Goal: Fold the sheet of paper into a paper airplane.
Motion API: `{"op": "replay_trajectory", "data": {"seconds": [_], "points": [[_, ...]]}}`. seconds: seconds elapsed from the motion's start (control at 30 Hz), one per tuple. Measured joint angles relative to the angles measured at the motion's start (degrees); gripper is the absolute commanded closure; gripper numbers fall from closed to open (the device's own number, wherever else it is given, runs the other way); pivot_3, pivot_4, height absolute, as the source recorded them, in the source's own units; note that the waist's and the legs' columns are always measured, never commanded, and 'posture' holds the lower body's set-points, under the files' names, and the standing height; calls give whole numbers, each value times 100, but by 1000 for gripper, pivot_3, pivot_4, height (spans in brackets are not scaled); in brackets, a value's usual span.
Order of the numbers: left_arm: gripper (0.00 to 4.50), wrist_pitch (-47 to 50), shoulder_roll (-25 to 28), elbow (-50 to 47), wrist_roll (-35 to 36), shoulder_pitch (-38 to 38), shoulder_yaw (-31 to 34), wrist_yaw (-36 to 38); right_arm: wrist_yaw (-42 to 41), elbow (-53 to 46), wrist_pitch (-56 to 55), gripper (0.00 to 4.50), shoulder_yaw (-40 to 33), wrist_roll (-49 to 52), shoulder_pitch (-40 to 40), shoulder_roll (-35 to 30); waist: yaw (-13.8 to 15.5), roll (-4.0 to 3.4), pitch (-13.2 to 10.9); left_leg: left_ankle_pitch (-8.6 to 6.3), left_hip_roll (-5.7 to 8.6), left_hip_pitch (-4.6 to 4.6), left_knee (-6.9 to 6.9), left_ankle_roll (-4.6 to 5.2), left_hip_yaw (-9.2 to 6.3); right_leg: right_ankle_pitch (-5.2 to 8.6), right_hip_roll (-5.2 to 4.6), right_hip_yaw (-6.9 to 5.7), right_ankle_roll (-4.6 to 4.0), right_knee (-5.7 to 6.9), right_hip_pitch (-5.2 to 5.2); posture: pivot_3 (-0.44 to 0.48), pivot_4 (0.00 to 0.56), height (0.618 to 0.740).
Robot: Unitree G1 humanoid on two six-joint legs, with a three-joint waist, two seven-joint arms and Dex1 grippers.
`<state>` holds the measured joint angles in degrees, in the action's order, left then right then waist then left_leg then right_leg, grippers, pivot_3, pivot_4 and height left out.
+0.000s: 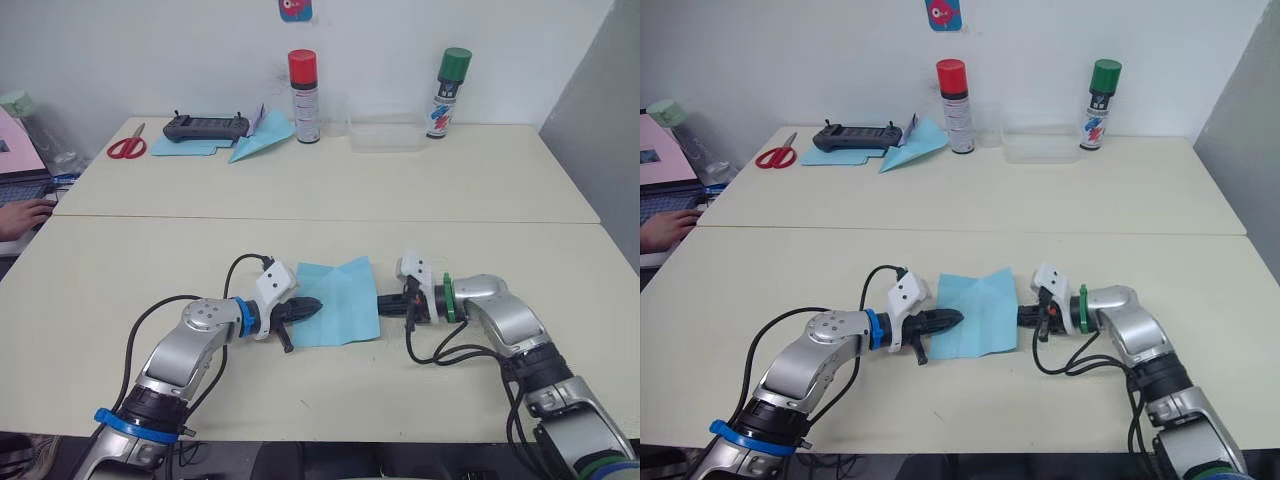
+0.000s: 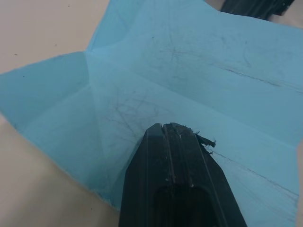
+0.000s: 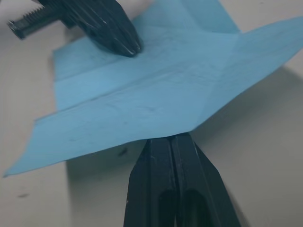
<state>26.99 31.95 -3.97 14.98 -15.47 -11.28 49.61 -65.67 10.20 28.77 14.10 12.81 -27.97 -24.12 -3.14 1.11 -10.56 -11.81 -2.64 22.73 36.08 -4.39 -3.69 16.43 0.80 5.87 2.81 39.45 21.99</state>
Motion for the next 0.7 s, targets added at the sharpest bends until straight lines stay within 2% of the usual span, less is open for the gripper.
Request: {"op": "replay_trajectory", "data": {"seconds": [0.2, 0.4, 0.7], "points": [[4500, -81, -11, 34, -25, -1, -13, 7, 464, -381, 570, 4466, -255, 417, -8, 384, 2, 0, 0, 0, 0, 3, -1, 0, -1, -1, 0, -1, 1, -6, 1, 0, 150, 740], [4500, -126, 36, 105, -68, -38, -30, 102, 988, -372, 389, 4466, -146, 367, -1, 886, -6, 0, 0, 0, 0, 5, -3, 0, -2, 0, 0, -2, 1, -10, 3, 0, 150, 740], [4500, -120, 72, 44, -79, 0, -18, 105, 1237, 182, -129, 4466, 311, -89, -105, 1122, -16, 0, 0, 0, -1, 8, -9, 0, -1, 0, 0, -2, 0, -18, 7, 0, 150, 740]]}}
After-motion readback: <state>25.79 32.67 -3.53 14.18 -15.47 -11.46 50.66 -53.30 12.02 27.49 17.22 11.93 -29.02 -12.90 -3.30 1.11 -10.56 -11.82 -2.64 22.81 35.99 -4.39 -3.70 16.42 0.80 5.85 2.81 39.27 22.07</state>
